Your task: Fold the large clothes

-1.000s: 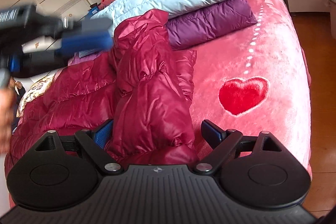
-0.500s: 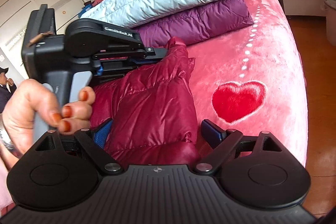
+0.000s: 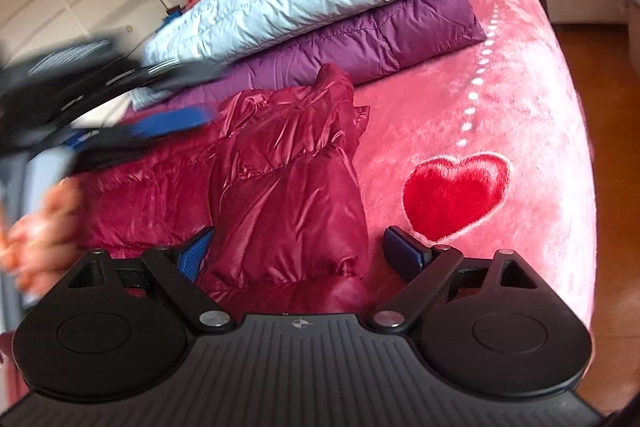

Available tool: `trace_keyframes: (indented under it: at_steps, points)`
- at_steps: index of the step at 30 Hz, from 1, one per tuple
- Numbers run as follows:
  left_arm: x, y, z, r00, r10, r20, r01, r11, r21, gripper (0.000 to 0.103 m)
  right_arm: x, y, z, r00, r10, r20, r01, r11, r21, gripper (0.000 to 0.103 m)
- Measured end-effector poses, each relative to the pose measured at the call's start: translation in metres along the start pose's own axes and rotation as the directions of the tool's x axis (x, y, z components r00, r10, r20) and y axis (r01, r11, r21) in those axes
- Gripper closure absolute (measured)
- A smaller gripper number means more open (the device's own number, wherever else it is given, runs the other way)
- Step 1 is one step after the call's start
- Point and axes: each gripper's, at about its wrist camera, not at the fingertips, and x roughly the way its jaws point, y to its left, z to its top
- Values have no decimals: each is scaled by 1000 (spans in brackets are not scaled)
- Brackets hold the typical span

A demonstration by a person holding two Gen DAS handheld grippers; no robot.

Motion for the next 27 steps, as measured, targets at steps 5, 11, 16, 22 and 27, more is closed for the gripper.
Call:
trace_keyframes:
  at_steps: [5, 11, 16, 22, 27]
  points:
    - [-100, 24, -20, 959, 262, 107, -276, 949, 149, 35, -23, -3, 5, 995, -58, 80, 55, 997, 45, 0]
    - [-186, 75, -53, 842, 481, 243, -518, 847, 120, 16, -63, 52, 7, 919, -191, 344, 258, 953, -160, 0]
    - [-205, 112, -78, 799, 547, 249, -569, 822, 18, 16, -42, 90, -8, 955, -93, 281, 182, 933, -309, 0]
    - [-205, 152, -99, 800, 552, 236, -548, 832, -87, 16, 6, 90, -19, 951, -239, 196, 298, 879, -373, 0]
    - [-195, 169, -106, 823, 520, 229, -505, 854, -123, 13, 27, 79, -18, 946, -280, 162, 319, 893, -317, 0]
